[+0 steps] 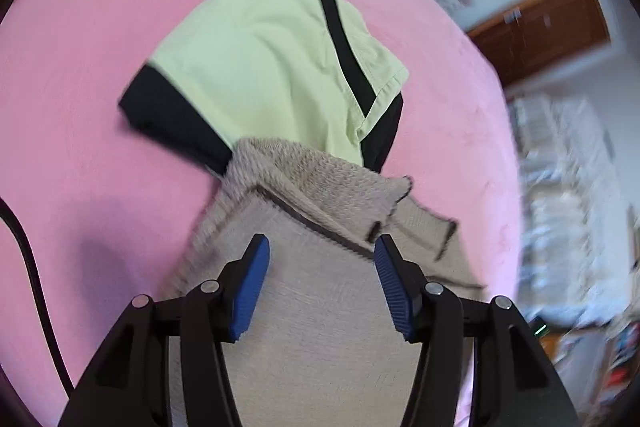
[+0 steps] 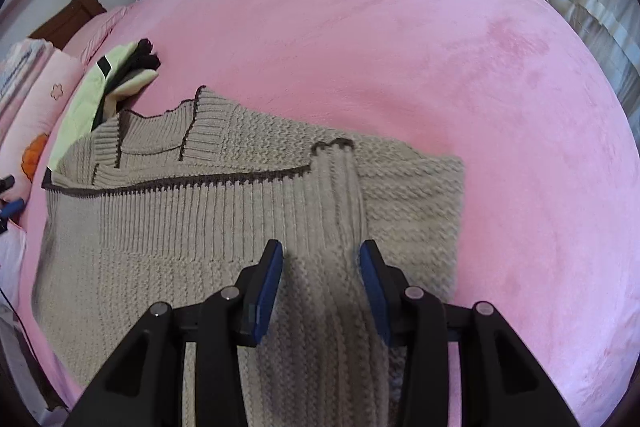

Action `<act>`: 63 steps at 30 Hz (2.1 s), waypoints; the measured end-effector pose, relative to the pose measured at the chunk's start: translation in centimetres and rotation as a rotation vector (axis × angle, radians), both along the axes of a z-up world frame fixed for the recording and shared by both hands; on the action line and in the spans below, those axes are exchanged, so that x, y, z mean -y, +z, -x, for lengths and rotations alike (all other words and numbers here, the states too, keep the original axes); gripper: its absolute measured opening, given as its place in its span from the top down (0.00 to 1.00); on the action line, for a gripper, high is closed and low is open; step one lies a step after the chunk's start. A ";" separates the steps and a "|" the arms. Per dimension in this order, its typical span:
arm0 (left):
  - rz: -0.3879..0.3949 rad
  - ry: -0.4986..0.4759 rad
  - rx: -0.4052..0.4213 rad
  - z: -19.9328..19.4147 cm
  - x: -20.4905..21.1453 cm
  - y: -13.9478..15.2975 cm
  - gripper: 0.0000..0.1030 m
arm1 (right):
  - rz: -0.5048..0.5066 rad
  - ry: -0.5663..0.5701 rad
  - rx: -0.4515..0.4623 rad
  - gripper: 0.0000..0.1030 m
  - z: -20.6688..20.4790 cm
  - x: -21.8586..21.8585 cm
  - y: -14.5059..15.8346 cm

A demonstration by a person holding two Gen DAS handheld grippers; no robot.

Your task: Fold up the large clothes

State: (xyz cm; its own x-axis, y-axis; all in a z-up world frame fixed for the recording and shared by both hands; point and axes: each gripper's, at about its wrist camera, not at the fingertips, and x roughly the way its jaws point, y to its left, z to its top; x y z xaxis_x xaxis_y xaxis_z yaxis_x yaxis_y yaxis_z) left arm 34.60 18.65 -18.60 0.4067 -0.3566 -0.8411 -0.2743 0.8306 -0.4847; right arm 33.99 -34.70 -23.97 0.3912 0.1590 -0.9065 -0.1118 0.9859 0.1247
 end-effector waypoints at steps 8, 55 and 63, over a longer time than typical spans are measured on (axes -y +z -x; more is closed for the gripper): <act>-0.338 -0.325 -0.024 -1.2 2.0 -3.8 0.47 | -0.022 -0.022 0.006 0.61 -1.0 0.2 -0.4; -0.609 -0.071 0.155 -9.4 6.1 -4.4 0.95 | 0.001 -0.383 0.206 0.93 -6.2 4.3 0.6; -0.690 -0.095 0.125 -9.9 7.4 -7.9 0.93 | 0.130 -0.361 0.139 0.92 -7.0 2.8 -2.5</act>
